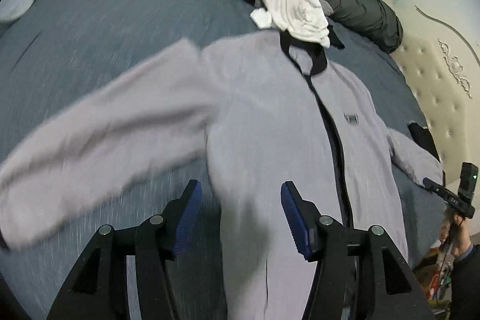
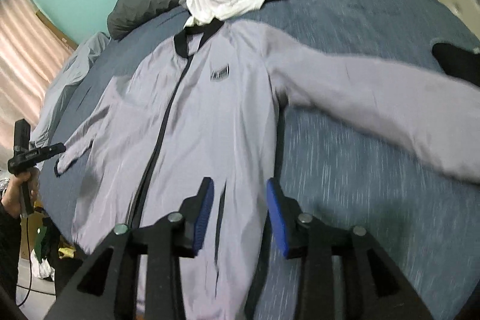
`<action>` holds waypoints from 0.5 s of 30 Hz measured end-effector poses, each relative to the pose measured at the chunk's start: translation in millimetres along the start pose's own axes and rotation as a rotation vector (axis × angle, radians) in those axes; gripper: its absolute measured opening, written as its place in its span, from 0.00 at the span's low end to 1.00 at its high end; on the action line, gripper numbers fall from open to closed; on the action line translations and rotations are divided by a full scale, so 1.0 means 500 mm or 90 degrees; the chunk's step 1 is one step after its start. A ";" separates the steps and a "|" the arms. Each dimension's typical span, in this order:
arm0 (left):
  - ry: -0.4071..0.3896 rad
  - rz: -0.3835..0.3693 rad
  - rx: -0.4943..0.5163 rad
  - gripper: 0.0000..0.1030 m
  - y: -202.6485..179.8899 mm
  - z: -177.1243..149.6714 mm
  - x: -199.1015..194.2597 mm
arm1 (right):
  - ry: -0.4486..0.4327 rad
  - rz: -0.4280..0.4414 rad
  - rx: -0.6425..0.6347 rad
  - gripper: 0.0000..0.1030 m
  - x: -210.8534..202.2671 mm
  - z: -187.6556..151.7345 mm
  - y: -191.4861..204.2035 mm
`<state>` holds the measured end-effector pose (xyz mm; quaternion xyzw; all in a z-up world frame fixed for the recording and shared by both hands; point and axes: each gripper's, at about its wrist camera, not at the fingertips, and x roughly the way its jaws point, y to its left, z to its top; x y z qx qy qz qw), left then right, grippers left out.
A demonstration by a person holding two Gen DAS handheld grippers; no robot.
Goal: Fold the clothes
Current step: 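Open both grippers and move them up the jacket toward the black collar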
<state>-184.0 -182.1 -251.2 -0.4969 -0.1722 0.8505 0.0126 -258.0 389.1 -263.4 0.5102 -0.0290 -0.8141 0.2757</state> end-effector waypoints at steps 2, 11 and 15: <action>-0.006 -0.001 0.021 0.58 -0.016 0.055 0.034 | -0.007 0.000 -0.005 0.39 0.027 0.046 -0.005; 0.000 0.020 0.078 0.62 -0.059 0.253 0.209 | 0.003 -0.031 -0.085 0.42 0.179 0.261 -0.005; 0.006 0.036 0.071 0.62 -0.047 0.311 0.276 | 0.010 -0.047 -0.125 0.45 0.247 0.356 -0.004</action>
